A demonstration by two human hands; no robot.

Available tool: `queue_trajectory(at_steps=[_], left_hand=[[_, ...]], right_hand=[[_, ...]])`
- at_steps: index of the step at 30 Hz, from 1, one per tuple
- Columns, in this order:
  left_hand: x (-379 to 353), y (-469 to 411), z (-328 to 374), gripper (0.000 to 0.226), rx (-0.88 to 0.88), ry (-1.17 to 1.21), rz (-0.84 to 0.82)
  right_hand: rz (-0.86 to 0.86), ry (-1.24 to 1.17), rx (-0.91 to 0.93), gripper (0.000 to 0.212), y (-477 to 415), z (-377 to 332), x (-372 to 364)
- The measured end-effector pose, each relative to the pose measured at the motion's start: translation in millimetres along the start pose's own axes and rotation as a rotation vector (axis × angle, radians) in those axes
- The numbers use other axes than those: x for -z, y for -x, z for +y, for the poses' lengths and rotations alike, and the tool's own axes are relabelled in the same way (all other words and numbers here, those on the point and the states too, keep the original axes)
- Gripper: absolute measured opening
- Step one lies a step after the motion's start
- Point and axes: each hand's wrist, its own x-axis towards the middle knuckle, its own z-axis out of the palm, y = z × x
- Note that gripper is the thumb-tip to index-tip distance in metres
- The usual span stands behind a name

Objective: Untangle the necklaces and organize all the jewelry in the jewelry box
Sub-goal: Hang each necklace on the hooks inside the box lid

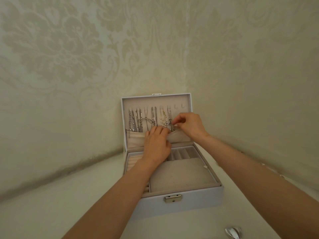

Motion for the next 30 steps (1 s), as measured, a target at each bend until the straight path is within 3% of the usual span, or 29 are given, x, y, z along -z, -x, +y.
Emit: queue_trajectory(at_steps=[5, 11, 16, 19, 24, 30], left_hand=[[2.5, -0.2, 3.4, 0.022, 0.007, 0.055, 0.117], [14.3, 7.1, 16.8, 0.026, 0.058, 0.045, -0.115], [36.6, 37.4, 35.7, 0.023, 0.098, 0.390, -0.269], [53.1, 57.5, 48.4, 0.019, 0.092, 0.424, -0.328], [71.6, 81.5, 52.8, 0.026, 0.052, 0.319, -0.410], [81.9, 96.6, 46.9, 0.032, 0.073, 0.254, -0.472]], right_hand=[[0.025, 0.101, 0.013, 0.022, 9.1, 3.4, 1.2], [0.013, 0.139, 0.022, 0.021, 31.3, 3.5, 10.6], [-0.029, 0.134, 0.005, 0.015, 63.1, -3.0, 21.8], [-0.048, 0.143, 0.017, 0.015, 85.9, -9.6, 28.4], [-0.211, 0.065, 0.048, 0.002, 125.6, -19.8, 38.7], [-0.442, 0.065, 0.040, 0.006, 160.1, -23.2, 47.8]])
